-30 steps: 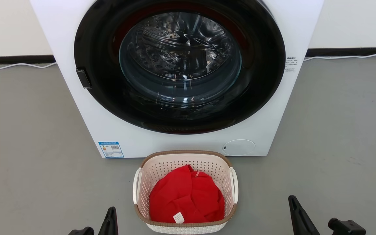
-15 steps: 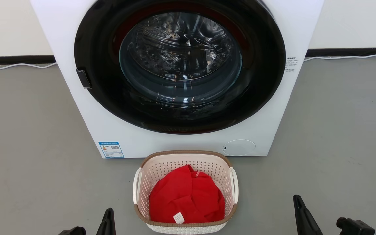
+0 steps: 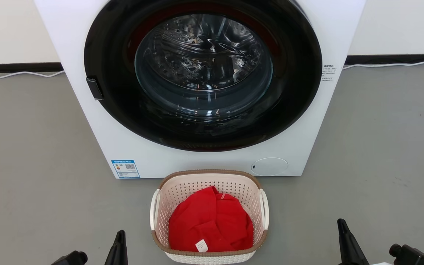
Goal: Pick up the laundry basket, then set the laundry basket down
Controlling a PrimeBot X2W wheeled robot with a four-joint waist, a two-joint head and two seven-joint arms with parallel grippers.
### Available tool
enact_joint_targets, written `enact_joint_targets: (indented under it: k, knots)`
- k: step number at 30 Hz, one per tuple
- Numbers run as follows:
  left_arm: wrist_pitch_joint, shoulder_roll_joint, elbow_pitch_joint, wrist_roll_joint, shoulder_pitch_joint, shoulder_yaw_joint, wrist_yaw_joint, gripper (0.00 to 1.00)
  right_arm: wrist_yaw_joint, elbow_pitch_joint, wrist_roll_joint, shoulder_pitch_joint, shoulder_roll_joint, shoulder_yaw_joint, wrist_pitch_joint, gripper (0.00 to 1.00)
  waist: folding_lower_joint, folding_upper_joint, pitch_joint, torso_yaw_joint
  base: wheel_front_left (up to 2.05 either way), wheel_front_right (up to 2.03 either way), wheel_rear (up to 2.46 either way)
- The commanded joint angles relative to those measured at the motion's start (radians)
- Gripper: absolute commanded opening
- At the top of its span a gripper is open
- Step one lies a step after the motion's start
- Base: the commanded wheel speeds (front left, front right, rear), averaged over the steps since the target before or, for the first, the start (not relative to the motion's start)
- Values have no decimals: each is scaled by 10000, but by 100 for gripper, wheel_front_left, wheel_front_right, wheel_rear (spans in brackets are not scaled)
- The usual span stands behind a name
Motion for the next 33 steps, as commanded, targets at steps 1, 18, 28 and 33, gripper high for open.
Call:
enact_joint_targets:
  k: [1,18,28,33]
  knots:
    - [82,85,-233,-287,-456,169,-108,0,19,-242,281,-511,-119,17,70,0,-1,-1,-2,0,0,0,0]
    - [589,126,-201,-2204,-785,497,-439,0,30,-258,2197,-803,-163,-185,559,0,-1,-1,-12,8,0,0,0]
    - [849,142,-183,-3158,-950,667,-605,0,35,-265,3147,-951,-178,-297,813,0,-1,-1,-17,12,0,0,0]
    - [994,150,-174,-3687,-1042,763,-697,0,38,-269,3673,-1033,-184,-362,956,0,-1,-1,-20,14,0,0,0]
